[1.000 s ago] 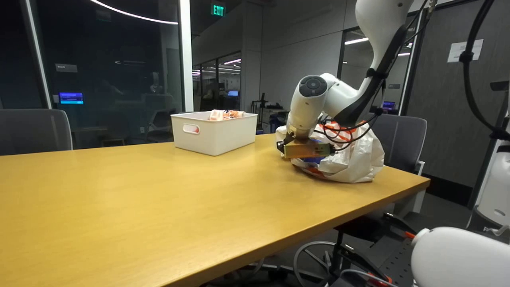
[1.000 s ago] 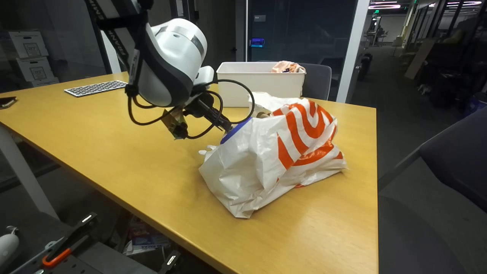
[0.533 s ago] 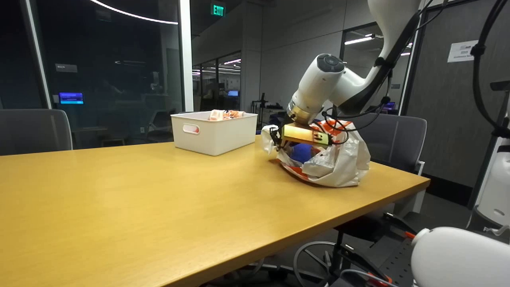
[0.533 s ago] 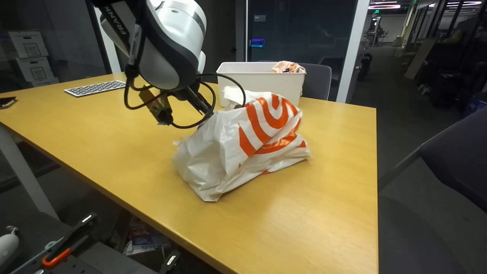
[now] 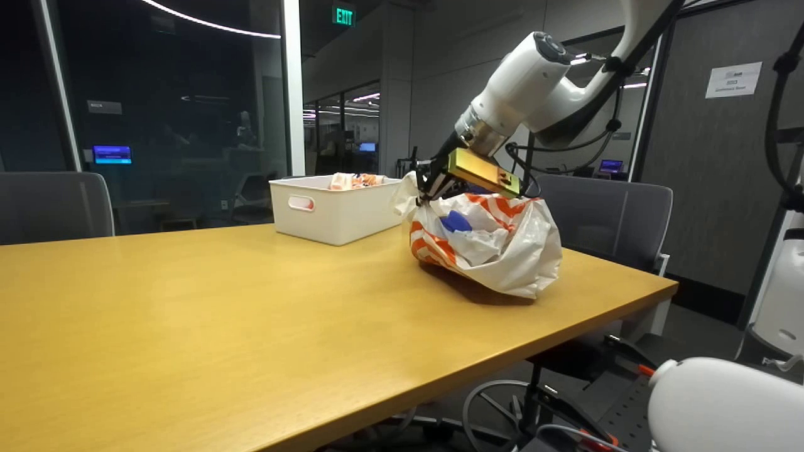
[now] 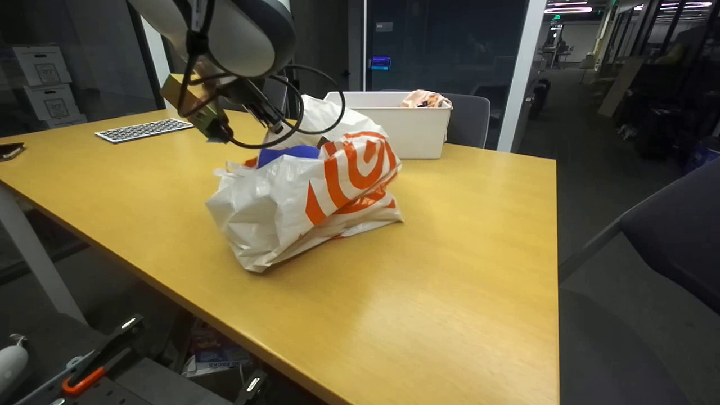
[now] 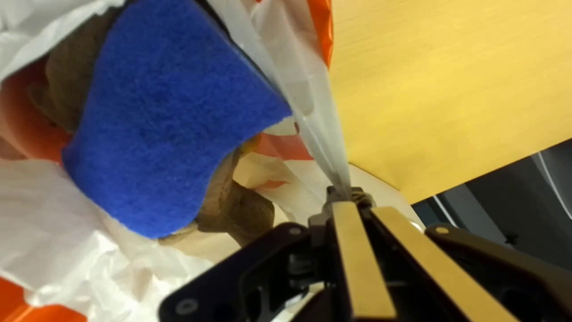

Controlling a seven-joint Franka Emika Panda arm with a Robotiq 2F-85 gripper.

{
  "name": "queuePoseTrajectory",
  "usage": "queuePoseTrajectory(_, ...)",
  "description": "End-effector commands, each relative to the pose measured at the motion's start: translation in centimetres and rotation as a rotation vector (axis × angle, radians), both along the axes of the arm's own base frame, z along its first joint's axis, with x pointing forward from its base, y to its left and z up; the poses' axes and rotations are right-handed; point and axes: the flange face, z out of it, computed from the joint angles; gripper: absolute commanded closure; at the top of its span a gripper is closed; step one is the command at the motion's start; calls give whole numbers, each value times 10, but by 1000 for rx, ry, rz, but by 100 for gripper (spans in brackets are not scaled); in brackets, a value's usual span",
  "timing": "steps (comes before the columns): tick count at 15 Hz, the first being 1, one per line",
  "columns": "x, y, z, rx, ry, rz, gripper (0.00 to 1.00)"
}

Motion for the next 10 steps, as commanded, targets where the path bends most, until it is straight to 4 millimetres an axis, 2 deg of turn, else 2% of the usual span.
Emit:
queuePoseTrajectory(1,-22,13,46,-31,-118,46,95)
queuePoseTrajectory(7,-55,16,113,-99,-342,30,95)
queuePoseTrajectory(8,-58,16,120,-106,-363,31,95)
queuePoseTrajectory(10,-55,16,118,-112,-353,39,95)
